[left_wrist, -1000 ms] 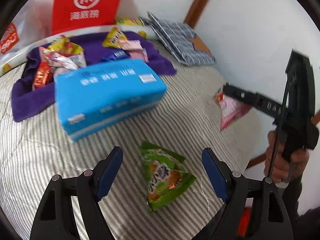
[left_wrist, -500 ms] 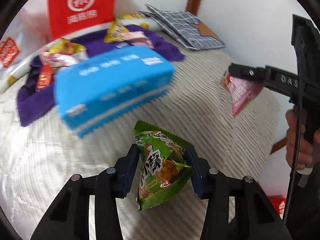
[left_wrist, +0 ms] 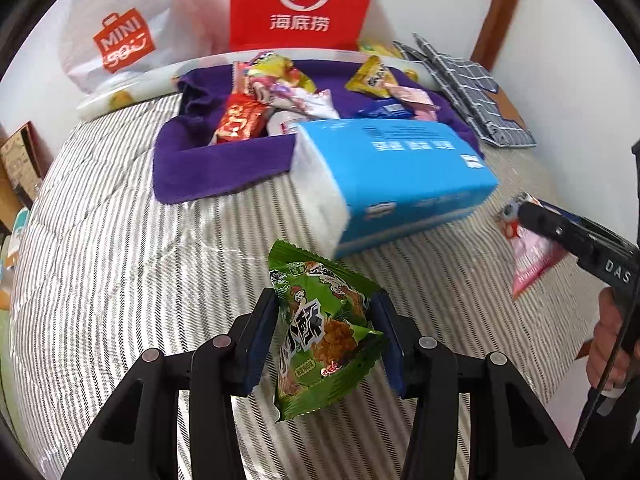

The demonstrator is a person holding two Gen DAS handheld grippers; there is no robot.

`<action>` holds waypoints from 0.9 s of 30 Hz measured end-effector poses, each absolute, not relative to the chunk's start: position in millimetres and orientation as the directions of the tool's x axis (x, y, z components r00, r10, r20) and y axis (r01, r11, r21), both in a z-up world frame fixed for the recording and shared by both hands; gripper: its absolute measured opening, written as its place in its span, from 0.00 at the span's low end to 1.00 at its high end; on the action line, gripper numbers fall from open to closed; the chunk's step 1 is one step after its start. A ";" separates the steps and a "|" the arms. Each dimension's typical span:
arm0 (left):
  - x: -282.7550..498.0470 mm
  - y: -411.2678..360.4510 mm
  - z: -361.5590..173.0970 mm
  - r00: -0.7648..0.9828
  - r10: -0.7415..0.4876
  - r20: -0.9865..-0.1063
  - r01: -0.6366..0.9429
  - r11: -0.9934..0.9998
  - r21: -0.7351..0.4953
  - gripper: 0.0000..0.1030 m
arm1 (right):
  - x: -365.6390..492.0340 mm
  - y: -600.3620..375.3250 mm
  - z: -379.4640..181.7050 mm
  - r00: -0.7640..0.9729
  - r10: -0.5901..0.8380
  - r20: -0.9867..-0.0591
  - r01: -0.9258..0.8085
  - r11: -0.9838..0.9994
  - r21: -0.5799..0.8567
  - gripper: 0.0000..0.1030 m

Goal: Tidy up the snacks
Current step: 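Lift the green bag and pink chip bag toward the purple towel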

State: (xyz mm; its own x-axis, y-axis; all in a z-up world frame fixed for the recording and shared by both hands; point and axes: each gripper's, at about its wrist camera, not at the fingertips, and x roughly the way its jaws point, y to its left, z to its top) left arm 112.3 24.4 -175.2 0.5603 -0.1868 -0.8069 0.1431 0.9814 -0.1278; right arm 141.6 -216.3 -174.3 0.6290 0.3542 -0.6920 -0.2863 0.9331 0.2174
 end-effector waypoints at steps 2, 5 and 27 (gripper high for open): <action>113.7 25.0 -179.0 0.551 -0.194 -0.811 0.140 0.980 -0.139 0.47 | 142.1 -219.8 -178.7 0.622 0.340 -0.705 -0.271 0.939 0.214 0.44; 115.7 24.5 -181.4 0.551 -0.201 -0.810 0.140 0.979 -0.148 0.47 | 142.5 -227.7 -185.4 0.605 0.322 -0.728 -0.240 0.946 0.218 0.45; 120.6 26.3 -183.0 0.546 -0.261 -0.796 0.155 0.965 -0.210 0.47 | 140.2 -226.8 -202.3 0.596 0.277 -0.754 -0.224 0.959 0.176 0.49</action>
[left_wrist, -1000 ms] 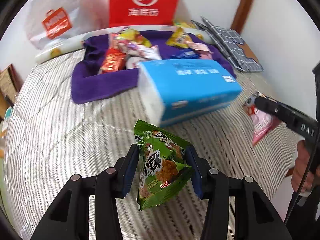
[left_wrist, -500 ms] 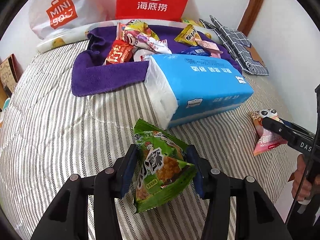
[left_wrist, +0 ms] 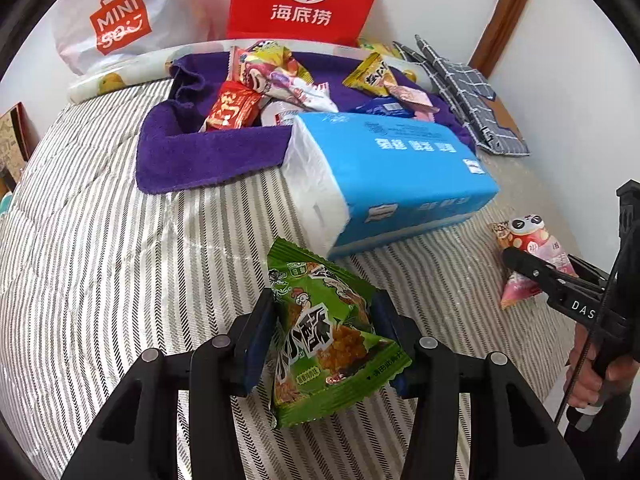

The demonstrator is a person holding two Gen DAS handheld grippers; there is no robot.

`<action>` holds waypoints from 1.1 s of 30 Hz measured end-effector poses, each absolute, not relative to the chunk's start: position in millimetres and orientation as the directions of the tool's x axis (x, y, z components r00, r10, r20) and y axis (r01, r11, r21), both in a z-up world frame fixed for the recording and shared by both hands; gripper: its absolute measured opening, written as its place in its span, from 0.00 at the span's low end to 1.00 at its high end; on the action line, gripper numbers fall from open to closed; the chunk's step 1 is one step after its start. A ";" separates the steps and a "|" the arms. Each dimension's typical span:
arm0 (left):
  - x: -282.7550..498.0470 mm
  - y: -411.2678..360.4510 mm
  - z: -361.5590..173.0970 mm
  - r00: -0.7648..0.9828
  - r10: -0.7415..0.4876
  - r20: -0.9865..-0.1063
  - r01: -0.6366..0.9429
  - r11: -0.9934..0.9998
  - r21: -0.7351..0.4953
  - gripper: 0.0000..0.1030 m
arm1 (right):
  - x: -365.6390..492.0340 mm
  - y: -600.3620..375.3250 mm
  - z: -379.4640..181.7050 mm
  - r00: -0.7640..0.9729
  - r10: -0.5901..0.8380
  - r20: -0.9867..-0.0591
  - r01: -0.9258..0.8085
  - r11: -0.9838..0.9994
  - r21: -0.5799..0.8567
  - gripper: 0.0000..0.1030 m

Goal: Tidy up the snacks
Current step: 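Lift the green bag and pink chip bag toward the purple towel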

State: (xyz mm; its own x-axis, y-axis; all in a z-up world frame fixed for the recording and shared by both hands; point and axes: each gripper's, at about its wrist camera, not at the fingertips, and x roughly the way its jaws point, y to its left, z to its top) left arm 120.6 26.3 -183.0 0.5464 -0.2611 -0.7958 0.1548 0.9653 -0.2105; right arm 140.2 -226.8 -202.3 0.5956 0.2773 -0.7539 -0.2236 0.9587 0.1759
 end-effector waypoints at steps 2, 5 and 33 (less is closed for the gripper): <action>120.4 25.6 -181.0 0.551 -0.261 -0.792 0.157 0.965 -0.209 0.47 | 140.0 -225.5 -200.7 0.599 0.277 -0.751 -0.225 0.959 0.173 0.48; 120.2 26.4 -178.5 0.553 -0.272 -0.788 0.156 0.962 -0.223 0.47 | 138.9 -223.7 -197.6 0.602 0.285 -0.745 -0.230 0.956 0.180 0.48; 114.1 34.4 -174.3 0.556 -0.311 -0.771 0.152 0.950 -0.274 0.47 | 140.0 -215.7 -196.6 0.639 0.255 -0.725 -0.191 0.966 0.172 0.49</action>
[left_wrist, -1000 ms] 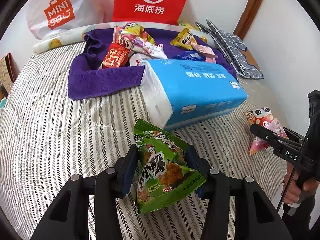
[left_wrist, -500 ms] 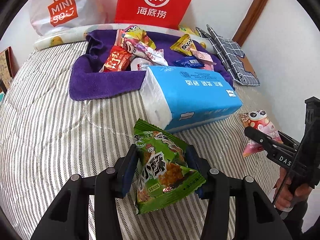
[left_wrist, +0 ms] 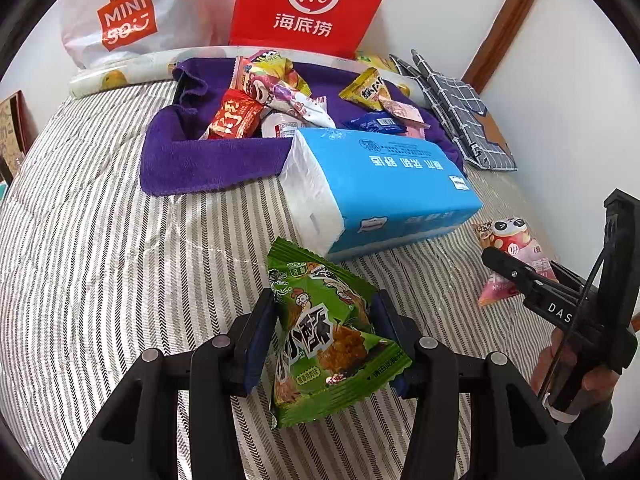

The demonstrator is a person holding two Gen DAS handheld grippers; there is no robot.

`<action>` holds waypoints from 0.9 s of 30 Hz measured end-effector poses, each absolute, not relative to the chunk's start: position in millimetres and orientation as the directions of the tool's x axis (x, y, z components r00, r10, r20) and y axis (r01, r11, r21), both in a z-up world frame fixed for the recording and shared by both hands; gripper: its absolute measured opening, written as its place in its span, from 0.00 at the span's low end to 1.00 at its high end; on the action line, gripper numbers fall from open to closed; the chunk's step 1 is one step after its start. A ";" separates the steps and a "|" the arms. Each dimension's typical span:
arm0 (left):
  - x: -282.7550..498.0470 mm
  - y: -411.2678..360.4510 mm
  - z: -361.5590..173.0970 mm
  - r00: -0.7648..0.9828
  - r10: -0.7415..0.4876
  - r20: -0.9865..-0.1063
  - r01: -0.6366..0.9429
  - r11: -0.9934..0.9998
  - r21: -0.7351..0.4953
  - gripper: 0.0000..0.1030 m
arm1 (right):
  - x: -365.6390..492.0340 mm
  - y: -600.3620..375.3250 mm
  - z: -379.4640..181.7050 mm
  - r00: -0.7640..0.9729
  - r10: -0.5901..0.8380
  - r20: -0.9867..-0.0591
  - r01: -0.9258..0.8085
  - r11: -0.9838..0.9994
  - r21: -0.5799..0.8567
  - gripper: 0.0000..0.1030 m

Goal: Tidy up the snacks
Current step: 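Lift the green bag and pink chip bag toward the purple towel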

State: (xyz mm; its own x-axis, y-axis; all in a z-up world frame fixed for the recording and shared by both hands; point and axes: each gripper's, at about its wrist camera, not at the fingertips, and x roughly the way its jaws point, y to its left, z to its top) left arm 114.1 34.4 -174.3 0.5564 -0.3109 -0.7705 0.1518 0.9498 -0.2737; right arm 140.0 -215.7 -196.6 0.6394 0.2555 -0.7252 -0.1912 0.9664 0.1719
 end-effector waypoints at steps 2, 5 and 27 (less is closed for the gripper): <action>113.4 34.8 -174.0 0.560 -0.309 -0.769 0.152 0.950 -0.272 0.47 | 140.0 -217.5 -197.6 0.641 0.254 -0.725 -0.185 0.967 0.176 0.49; 113.2 36.0 -175.0 0.555 -0.316 -0.770 0.149 0.948 -0.282 0.47 | 140.6 -219.1 -199.0 0.645 0.235 -0.728 -0.162 0.972 0.170 0.49; 109.5 35.9 -168.0 0.559 -0.344 -0.754 0.169 0.938 -0.302 0.47 | 135.8 -226.1 -186.9 0.640 0.265 -0.721 -0.160 0.964 0.213 0.49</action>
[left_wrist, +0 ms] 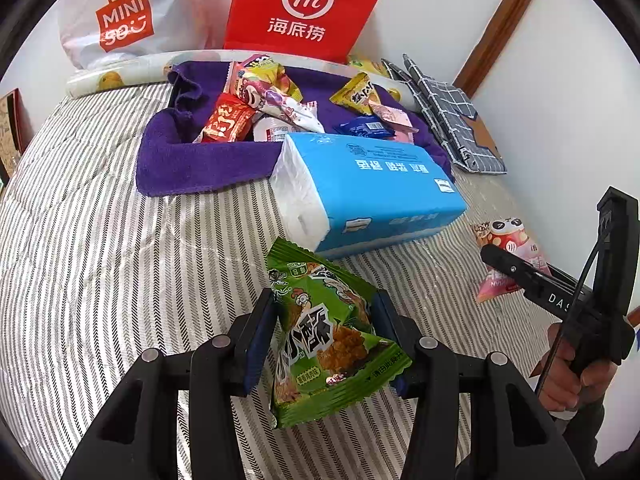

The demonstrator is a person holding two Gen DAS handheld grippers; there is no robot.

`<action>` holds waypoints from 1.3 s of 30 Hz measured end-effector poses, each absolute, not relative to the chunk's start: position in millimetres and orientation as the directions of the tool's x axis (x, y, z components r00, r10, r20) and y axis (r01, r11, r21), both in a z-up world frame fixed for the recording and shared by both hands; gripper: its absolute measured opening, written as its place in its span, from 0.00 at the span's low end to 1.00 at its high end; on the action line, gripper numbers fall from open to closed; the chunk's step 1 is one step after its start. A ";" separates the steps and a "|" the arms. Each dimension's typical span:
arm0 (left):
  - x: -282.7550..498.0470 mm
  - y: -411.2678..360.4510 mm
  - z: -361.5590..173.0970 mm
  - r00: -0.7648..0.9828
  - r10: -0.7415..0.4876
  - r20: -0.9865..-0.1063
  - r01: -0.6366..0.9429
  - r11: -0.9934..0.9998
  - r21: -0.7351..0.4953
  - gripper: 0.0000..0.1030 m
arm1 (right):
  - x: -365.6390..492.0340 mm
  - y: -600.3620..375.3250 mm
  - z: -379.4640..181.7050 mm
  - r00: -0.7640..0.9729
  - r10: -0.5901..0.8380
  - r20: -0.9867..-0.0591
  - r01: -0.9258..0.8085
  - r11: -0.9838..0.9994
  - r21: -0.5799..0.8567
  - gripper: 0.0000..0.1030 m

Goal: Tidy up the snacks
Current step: 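Lift the green bag and pink chip bag toward the purple towel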

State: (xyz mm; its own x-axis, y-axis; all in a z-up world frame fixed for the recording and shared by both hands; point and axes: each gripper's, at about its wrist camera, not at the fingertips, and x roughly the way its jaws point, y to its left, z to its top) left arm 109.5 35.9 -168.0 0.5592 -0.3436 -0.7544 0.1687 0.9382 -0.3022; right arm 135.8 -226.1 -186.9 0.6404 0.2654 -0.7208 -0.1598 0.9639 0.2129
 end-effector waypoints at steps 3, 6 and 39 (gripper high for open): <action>108.6 34.4 -167.5 0.562 -0.342 -0.754 0.173 0.939 -0.297 0.47 | 134.6 -225.4 -186.2 0.642 0.269 -0.718 -0.165 0.963 0.213 0.49; 107.8 33.5 -167.9 0.558 -0.345 -0.755 0.173 0.938 -0.301 0.47 | 133.8 -224.5 -186.0 0.641 0.270 -0.719 -0.166 0.963 0.213 0.49; 117.8 21.3 -131.4 0.612 -0.349 -0.710 0.204 0.937 -0.284 0.47 | 138.4 -209.7 -132.5 0.730 0.283 -0.622 -0.236 0.959 0.158 0.49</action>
